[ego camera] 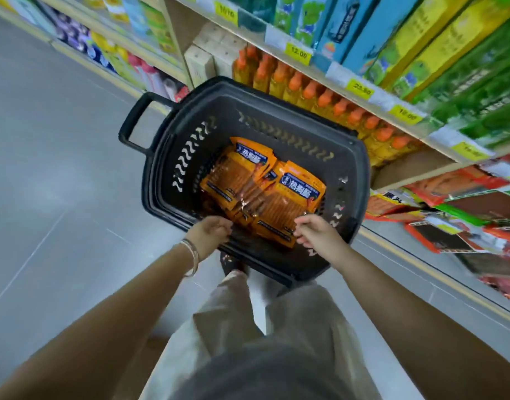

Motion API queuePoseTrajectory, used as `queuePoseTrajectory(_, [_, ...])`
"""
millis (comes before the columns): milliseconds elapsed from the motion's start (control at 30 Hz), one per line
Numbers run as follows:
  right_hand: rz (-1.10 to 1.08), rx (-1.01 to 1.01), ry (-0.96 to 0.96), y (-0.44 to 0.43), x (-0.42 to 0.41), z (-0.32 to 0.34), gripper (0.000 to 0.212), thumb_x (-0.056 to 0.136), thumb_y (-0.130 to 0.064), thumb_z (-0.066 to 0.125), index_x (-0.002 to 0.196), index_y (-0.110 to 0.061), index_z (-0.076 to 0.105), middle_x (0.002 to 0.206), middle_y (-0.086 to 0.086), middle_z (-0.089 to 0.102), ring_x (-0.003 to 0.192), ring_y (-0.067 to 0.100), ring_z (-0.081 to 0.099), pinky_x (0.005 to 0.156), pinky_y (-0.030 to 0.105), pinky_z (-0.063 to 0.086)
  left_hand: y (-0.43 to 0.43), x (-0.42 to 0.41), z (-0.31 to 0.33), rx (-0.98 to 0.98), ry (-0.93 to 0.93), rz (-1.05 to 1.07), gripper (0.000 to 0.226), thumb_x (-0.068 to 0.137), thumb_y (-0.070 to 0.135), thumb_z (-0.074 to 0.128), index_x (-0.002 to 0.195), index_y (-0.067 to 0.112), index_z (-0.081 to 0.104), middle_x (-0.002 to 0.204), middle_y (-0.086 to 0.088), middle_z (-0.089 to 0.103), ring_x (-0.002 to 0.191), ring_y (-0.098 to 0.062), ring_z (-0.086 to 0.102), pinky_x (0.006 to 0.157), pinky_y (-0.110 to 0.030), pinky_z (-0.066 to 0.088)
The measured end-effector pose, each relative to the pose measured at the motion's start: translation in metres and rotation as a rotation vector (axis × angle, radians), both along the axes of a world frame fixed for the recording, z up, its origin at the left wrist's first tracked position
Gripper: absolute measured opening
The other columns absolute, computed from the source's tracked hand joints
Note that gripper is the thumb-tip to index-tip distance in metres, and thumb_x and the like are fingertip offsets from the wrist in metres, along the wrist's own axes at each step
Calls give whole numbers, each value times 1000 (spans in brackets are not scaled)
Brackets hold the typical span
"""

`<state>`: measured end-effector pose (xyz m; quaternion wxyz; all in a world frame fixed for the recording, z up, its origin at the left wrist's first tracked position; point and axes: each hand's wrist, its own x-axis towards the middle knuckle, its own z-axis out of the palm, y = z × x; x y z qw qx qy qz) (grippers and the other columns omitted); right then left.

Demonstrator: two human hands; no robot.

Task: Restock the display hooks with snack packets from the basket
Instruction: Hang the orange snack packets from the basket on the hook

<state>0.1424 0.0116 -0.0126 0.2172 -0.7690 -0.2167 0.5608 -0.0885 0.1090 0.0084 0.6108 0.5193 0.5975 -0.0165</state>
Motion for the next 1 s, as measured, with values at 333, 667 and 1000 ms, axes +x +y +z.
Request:
queuePoseTrajectory(333, [-180,-161,57,105,-23,-141,18,95,-21,54,111,-13,60,81,-2,66,66,10,62,58,23,49,122,23,-110,-100,51,190,17,94,15,48,86,26,58,109,-8,63,103,-24,60,98,-37,44])
queuePoseTrajectory(667, [-557,-392,136,208,-62,-248,109,63,-70,70,147,-18,25,147,8,40,130,32,44,106,49,37,150,16,-181,-155,216,106,20,93,19,46,77,21,57,97,-13,64,92,-28,60,81,-39,49])
queuePoseTrajectory(1000, [-639,-256,-20,159,-49,-231,24,82,-19,72,83,-18,48,102,11,64,75,20,61,73,39,57,145,13,-181,-179,167,129,14,90,28,51,98,25,62,107,-6,67,101,-22,62,94,-38,48])
